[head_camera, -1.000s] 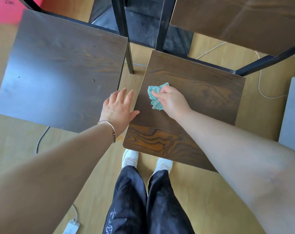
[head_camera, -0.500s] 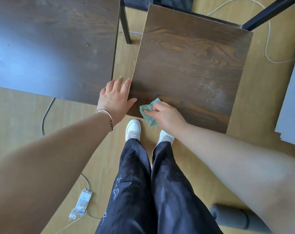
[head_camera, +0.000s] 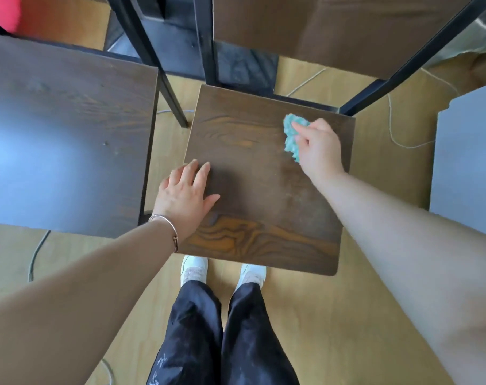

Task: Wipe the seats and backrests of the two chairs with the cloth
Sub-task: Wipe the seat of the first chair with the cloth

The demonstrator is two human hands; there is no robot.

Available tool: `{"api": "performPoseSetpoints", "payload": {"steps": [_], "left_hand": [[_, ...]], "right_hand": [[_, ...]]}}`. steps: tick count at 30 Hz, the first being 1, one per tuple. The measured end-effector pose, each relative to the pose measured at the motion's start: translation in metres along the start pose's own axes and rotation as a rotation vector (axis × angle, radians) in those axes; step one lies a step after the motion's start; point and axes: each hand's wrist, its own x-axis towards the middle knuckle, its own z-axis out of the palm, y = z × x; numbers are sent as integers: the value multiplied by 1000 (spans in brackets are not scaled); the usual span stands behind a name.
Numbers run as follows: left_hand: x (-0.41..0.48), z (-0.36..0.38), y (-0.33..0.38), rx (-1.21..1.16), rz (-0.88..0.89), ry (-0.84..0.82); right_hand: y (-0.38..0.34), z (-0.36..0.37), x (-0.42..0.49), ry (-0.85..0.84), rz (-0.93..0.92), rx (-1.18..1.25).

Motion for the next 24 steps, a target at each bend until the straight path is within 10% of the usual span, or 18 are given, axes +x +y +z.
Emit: {"api": "performPoseSetpoints", "payload": {"steps": [9, 24], "left_hand": [[56, -6, 30, 3, 51, 52], [17, 2, 15, 18, 3, -76]], "right_hand": [[-5, 10, 82, -20, 164, 130], [18, 58, -61, -463, -145, -193]]}}
